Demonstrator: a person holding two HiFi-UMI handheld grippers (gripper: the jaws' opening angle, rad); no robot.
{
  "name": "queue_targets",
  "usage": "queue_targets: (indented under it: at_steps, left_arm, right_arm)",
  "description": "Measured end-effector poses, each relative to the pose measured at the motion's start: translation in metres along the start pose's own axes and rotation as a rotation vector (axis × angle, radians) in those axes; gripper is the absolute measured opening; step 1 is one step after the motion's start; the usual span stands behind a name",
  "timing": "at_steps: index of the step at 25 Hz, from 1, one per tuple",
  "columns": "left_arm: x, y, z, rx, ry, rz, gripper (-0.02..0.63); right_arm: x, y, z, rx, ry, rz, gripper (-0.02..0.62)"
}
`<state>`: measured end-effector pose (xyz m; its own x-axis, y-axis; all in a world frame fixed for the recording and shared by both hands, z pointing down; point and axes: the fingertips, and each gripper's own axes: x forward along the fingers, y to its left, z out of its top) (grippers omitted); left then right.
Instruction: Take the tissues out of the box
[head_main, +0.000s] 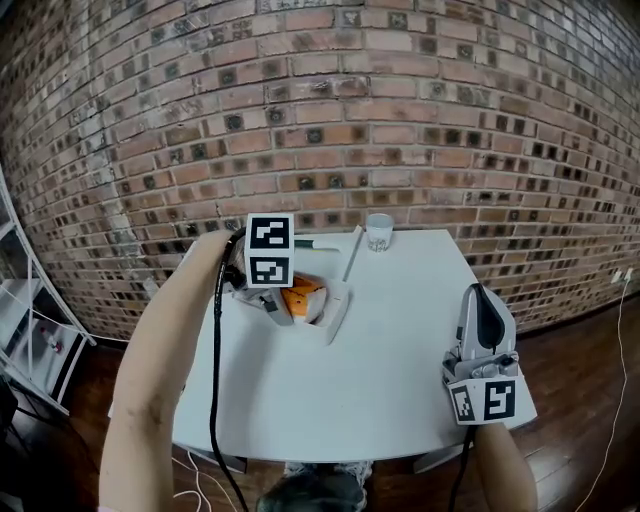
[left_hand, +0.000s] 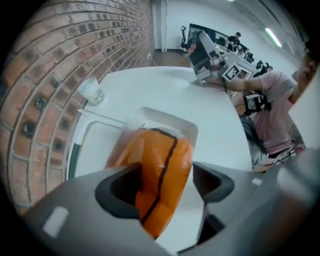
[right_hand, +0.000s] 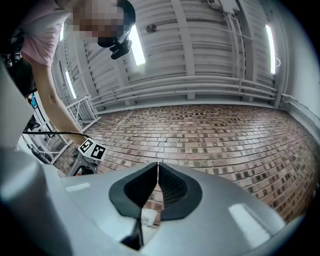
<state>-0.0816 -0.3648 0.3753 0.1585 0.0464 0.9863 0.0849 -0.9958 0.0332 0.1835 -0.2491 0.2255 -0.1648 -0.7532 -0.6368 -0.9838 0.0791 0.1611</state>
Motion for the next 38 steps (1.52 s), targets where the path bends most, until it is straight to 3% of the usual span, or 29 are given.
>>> queue_targets:
  at_steps: [3,6,9,11,13,15,17,20,22,25,27,28,30,32,35,36,38]
  left_arm:
    - [-0.001,-0.001,0.002,-0.001,-0.052,-0.033,0.331]
    - [-0.002,-0.004,0.004,-0.003,-0.092,-0.057,0.274]
    - [-0.007,-0.006,0.007,-0.061,-0.140,-0.098,0.275]
    - [-0.010,-0.008,0.009,-0.109,-0.188,-0.139,0.214]
    - [-0.012,-0.010,0.009,-0.120,-0.221,-0.162,0.213]
    - [-0.015,-0.011,0.010,-0.096,-0.244,-0.141,0.200]
    - [-0.022,-0.008,0.014,-0.087,-0.268,-0.100,0.134]
    - [-0.045,-0.001,0.015,-0.109,-0.299,-0.040,0.111]
    - [-0.073,0.003,0.021,-0.100,-0.365,0.030,0.109]
    - [-0.129,0.000,0.039,-0.010,-0.505,0.237,0.110]
    - [-0.165,-0.014,0.050,0.093,-0.583,0.462,0.113]
    - [-0.183,-0.021,0.054,0.150,-0.625,0.606,0.114]
    - [-0.220,-0.039,0.058,0.256,-0.696,0.971,0.118]
    - [-0.241,-0.071,0.057,0.321,-0.713,1.328,0.118]
    - [-0.222,-0.120,0.053,0.272,-0.792,1.638,0.120]
    - [-0.209,-0.131,0.053,0.264,-0.787,1.754,0.120]
    - [-0.181,-0.145,0.061,0.340,-0.688,2.004,0.120]
  right_arm:
    - [0.000,-0.001,0.000,-0.002,-0.001,0.001,0.003]
    - [-0.001,0.000,-0.001,0.003,0.001,0.006,0.003]
    - [-0.001,-0.001,-0.003,0.007,0.001,0.008,0.005]
    - [-0.001,-0.001,-0.003,0.008,0.000,0.009,0.003]
    - [0.000,0.000,-0.002,0.009,0.000,0.009,0.003]
    - [0.001,0.001,-0.002,0.010,0.004,0.009,0.003]
    - [0.001,0.000,-0.002,0.010,0.007,0.008,0.003]
    - [0.000,0.000,-0.003,0.011,0.008,0.008,0.003]
    - [0.000,0.000,-0.003,0.012,0.008,0.010,0.003]
    - [-0.001,-0.001,-0.004,0.011,0.005,0.010,0.003]
    - [-0.002,-0.001,-0.004,0.011,0.004,0.011,0.003]
    - [-0.002,-0.001,-0.005,0.011,0.004,0.012,0.003]
    - [-0.001,-0.002,-0.005,0.011,0.004,0.014,0.003]
    - [-0.001,-0.004,-0.005,0.012,0.004,0.015,0.003]
    - [-0.003,-0.004,-0.004,0.011,-0.004,0.015,0.003]
    - [-0.003,-0.004,-0.003,0.010,-0.008,0.015,0.003]
    - [-0.003,-0.005,-0.002,0.007,-0.011,0.011,0.003]
